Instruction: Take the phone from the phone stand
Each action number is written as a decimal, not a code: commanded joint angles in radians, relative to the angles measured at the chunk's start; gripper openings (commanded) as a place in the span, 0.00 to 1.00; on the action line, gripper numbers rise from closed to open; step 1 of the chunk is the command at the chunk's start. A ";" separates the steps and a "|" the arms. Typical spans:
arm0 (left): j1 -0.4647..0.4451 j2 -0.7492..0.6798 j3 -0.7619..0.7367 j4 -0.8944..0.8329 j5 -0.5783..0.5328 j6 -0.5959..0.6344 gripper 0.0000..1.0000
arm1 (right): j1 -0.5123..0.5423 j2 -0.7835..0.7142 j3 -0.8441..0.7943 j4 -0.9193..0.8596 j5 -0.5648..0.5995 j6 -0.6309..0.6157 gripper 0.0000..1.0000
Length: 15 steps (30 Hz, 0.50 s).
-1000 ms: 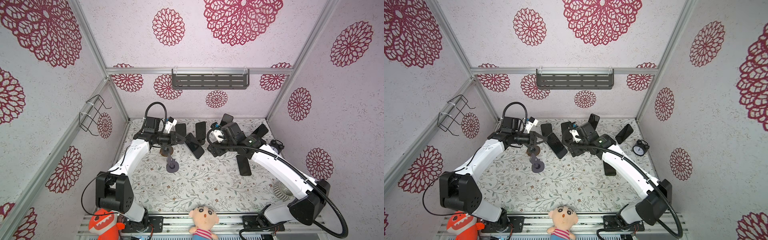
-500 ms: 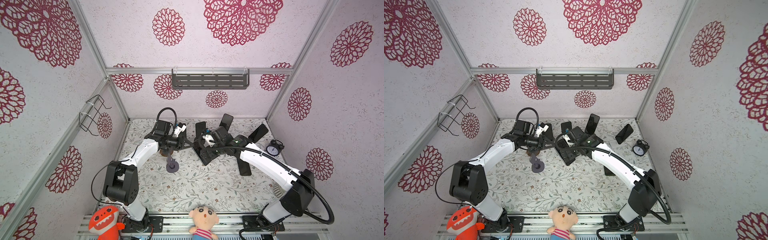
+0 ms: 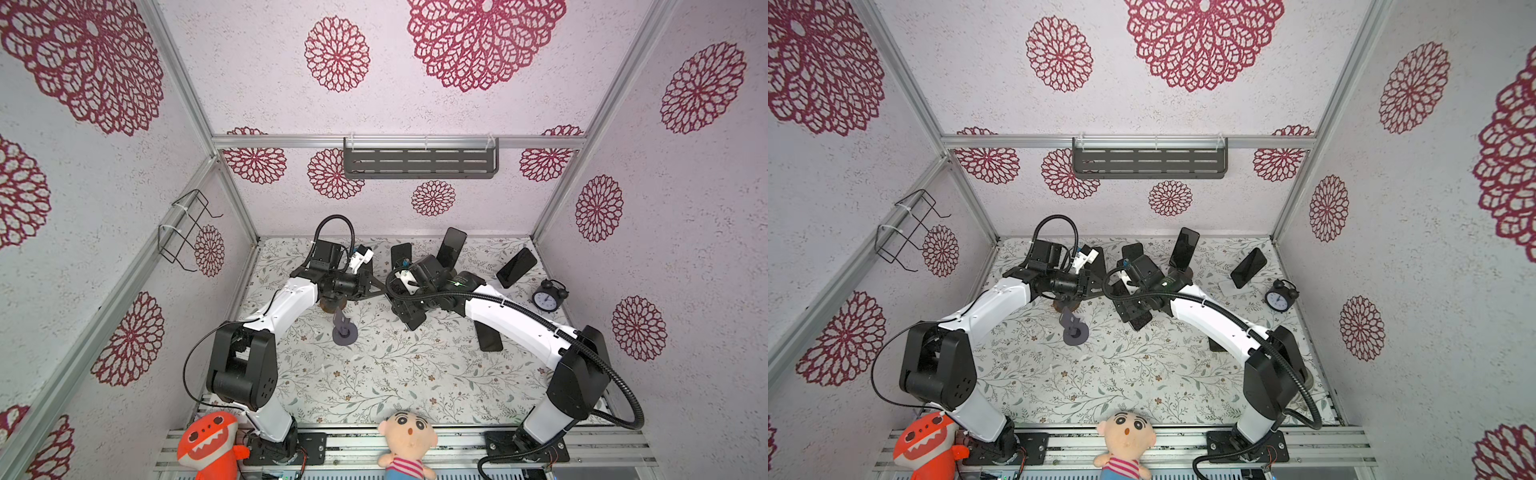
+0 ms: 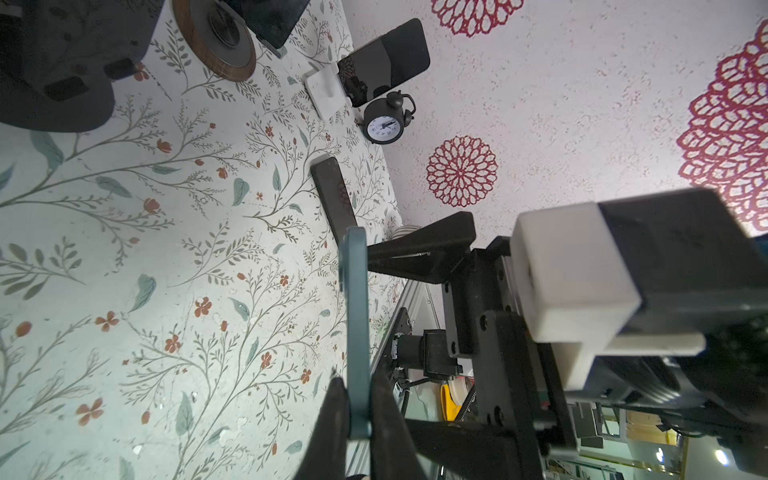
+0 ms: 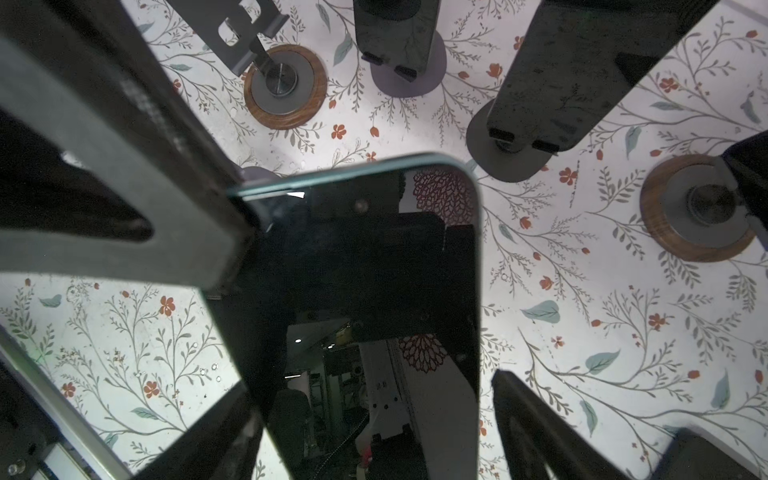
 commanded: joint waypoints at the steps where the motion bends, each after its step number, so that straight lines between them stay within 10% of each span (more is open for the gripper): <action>1: -0.002 0.004 -0.003 0.044 0.036 -0.007 0.00 | 0.009 -0.016 0.029 0.010 0.022 0.014 0.83; 15: 0.001 -0.005 -0.003 0.046 0.032 -0.007 0.00 | 0.013 -0.019 0.009 0.032 0.054 0.016 0.67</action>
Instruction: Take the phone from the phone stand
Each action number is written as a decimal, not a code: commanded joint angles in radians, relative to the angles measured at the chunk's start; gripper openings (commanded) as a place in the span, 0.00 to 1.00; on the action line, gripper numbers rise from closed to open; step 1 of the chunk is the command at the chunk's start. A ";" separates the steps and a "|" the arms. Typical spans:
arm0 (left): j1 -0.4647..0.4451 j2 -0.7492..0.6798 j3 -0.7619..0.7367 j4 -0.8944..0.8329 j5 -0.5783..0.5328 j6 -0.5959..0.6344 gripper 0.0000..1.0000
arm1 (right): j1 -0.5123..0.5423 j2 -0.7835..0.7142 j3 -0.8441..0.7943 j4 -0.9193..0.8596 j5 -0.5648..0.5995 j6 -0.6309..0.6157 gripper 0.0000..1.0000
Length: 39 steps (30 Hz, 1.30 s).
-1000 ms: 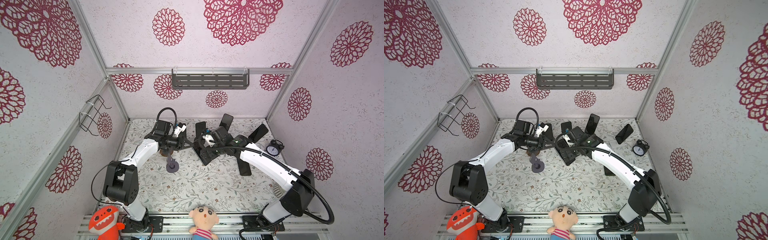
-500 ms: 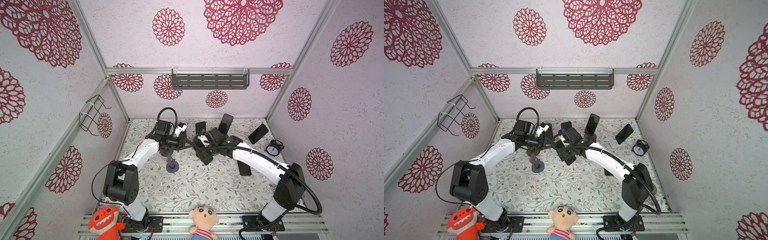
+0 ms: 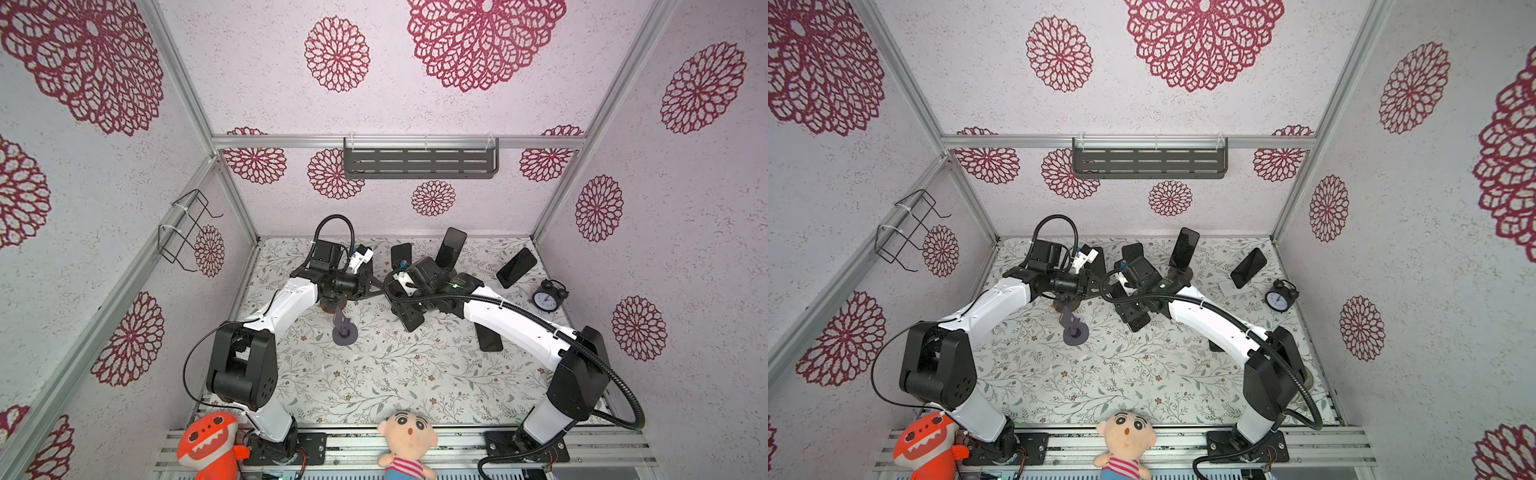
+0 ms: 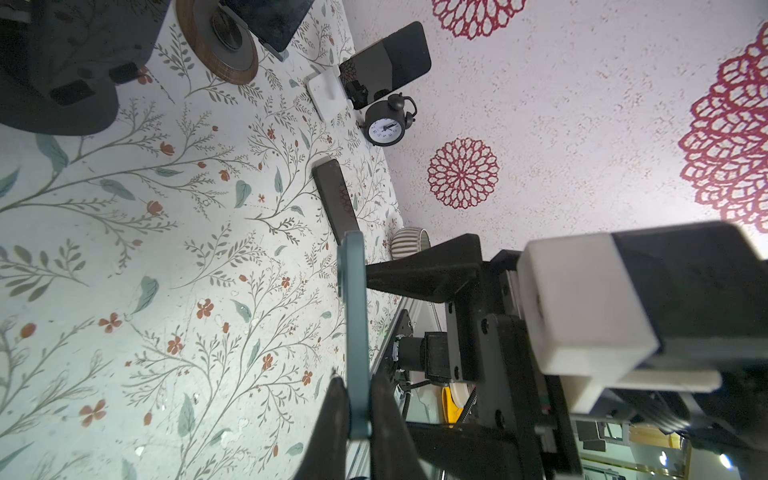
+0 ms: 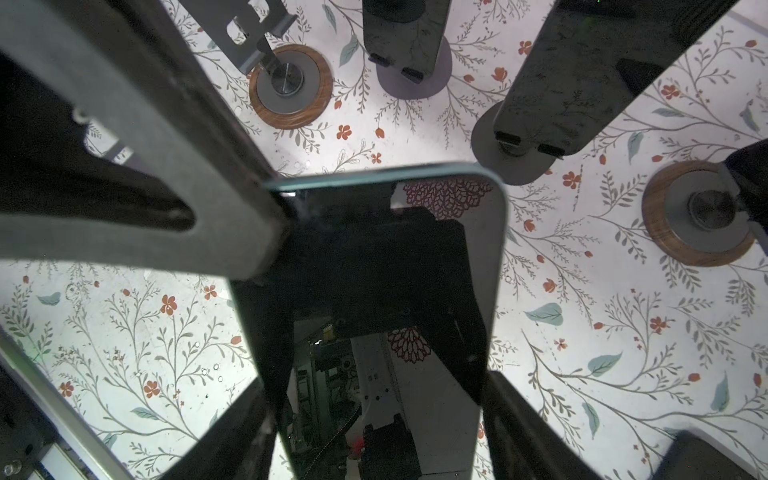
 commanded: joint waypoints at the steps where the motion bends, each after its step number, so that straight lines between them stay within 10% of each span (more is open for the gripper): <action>1: 0.001 -0.005 -0.003 0.038 0.038 -0.004 0.00 | 0.001 -0.019 0.007 0.031 0.036 0.019 0.66; 30: 0.009 -0.022 0.000 0.013 -0.016 0.020 0.25 | -0.056 -0.070 -0.080 0.009 0.058 0.039 0.48; 39: 0.039 -0.076 0.031 -0.077 -0.145 0.085 0.38 | -0.126 0.050 -0.061 -0.140 0.144 0.098 0.70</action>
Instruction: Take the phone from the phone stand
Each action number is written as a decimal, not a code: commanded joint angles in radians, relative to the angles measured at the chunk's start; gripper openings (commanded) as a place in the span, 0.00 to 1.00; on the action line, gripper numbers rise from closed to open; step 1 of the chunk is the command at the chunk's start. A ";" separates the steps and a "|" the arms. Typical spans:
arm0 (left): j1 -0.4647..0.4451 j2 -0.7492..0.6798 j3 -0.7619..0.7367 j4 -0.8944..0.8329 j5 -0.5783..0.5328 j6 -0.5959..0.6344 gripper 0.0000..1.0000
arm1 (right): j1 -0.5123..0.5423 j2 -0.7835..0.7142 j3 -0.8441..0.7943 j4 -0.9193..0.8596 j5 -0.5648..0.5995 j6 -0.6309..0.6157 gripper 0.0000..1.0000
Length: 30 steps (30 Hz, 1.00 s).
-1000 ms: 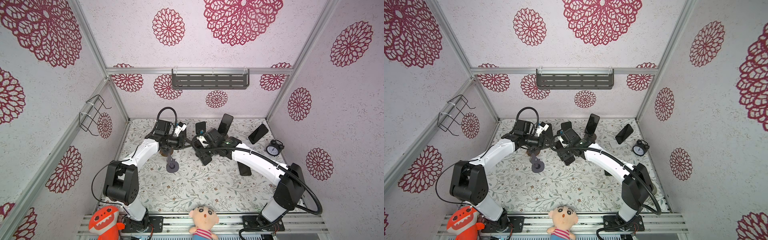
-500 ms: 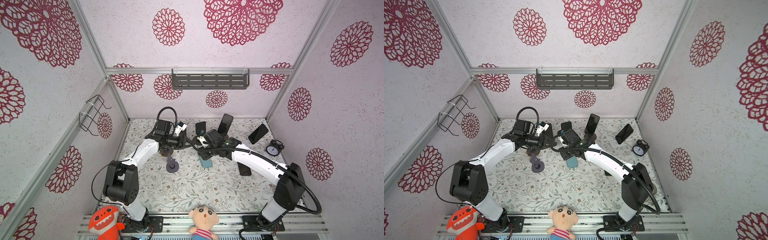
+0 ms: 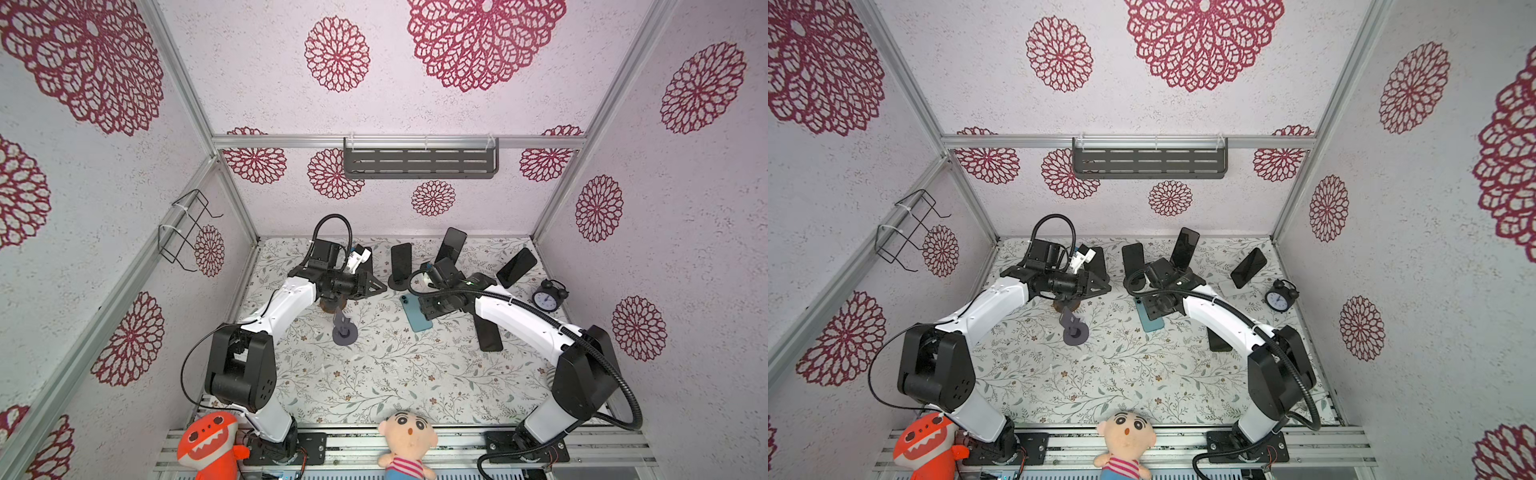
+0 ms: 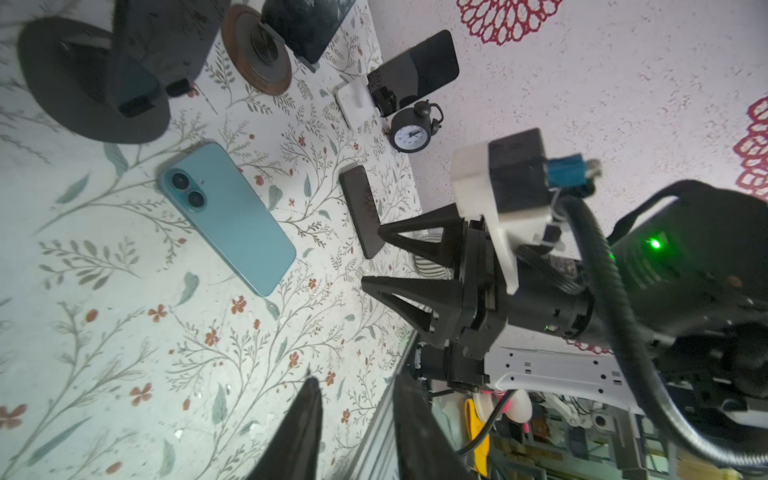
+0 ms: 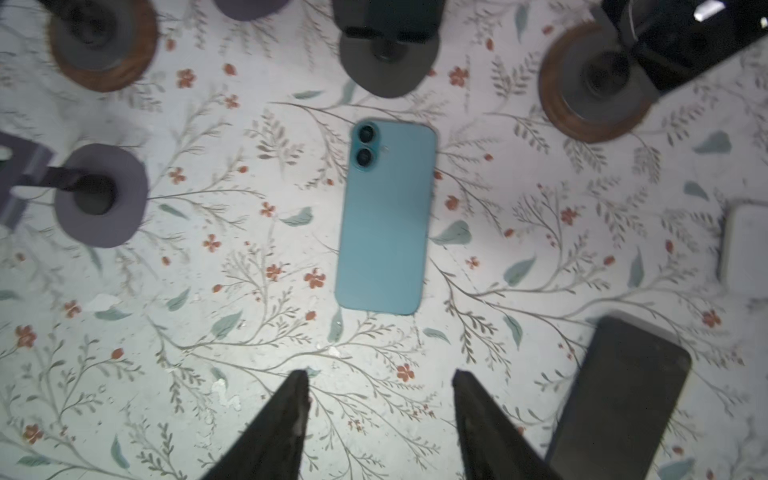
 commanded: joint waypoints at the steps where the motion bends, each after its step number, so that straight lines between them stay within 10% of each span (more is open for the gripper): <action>1: 0.017 -0.055 0.019 -0.011 -0.058 0.030 0.40 | 0.011 0.074 0.048 -0.065 0.050 0.023 0.77; 8: 0.034 -0.074 0.017 -0.015 -0.084 0.036 0.49 | 0.010 0.231 0.109 -0.061 0.030 0.021 0.95; 30: 0.044 -0.075 0.009 -0.001 -0.077 0.033 0.50 | -0.016 0.382 0.103 0.093 -0.046 0.008 0.84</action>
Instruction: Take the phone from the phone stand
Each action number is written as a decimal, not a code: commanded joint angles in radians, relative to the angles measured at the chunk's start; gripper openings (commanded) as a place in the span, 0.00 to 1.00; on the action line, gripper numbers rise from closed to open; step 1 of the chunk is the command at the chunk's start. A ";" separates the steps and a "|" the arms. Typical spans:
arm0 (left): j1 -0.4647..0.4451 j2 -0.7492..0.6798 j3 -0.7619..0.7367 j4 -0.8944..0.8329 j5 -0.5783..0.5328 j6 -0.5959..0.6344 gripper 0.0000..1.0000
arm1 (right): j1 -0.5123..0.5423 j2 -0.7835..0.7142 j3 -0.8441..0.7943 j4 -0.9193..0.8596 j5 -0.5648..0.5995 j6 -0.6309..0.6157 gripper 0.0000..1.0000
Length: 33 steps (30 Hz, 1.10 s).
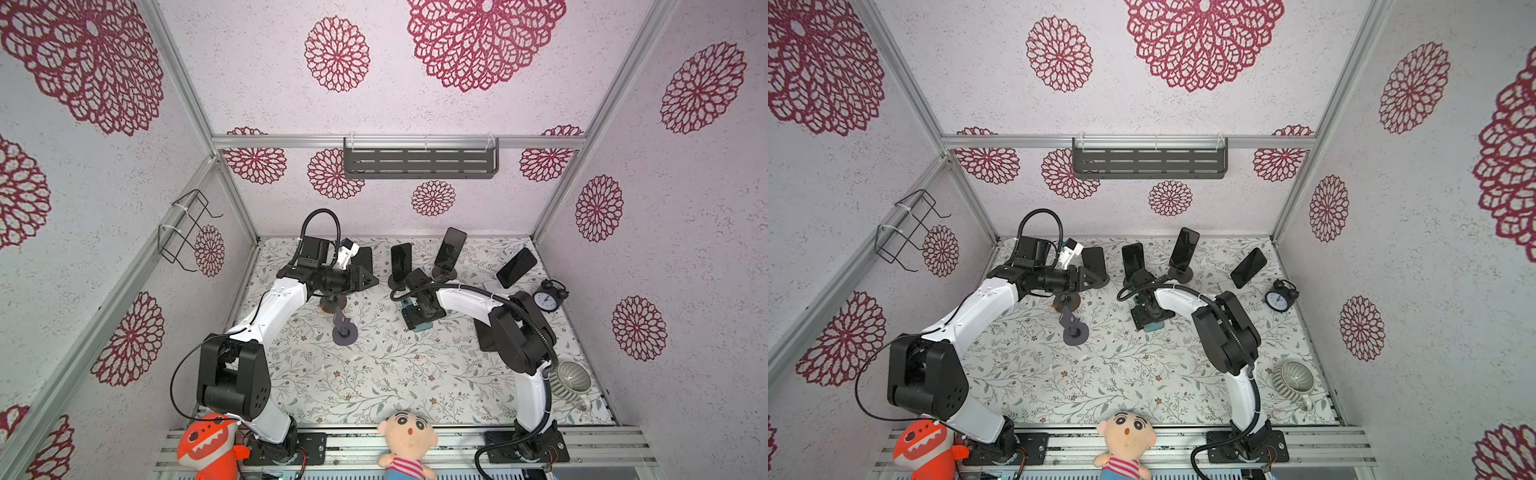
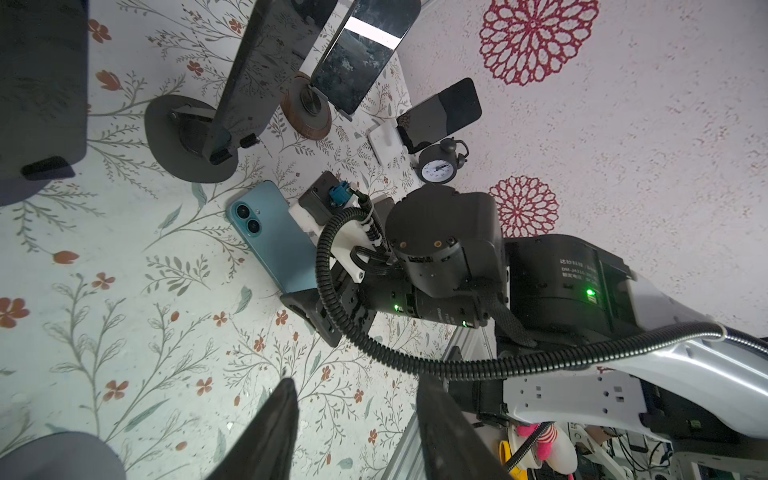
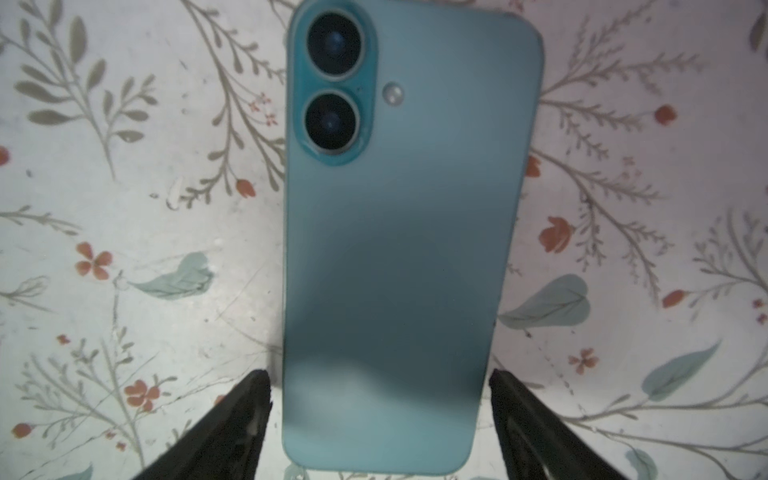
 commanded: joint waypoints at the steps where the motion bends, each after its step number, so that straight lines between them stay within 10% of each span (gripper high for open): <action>1: 0.008 -0.028 0.009 0.009 0.007 0.016 0.50 | -0.014 0.002 -0.007 0.020 -0.026 0.005 0.83; 15: 0.007 -0.037 0.007 0.015 0.011 0.014 0.50 | -0.025 0.012 -0.032 0.007 -0.026 -0.003 0.64; 33: 0.005 -0.031 0.007 0.015 0.009 0.015 0.51 | -0.027 -0.161 -0.073 -0.068 -0.011 0.004 0.61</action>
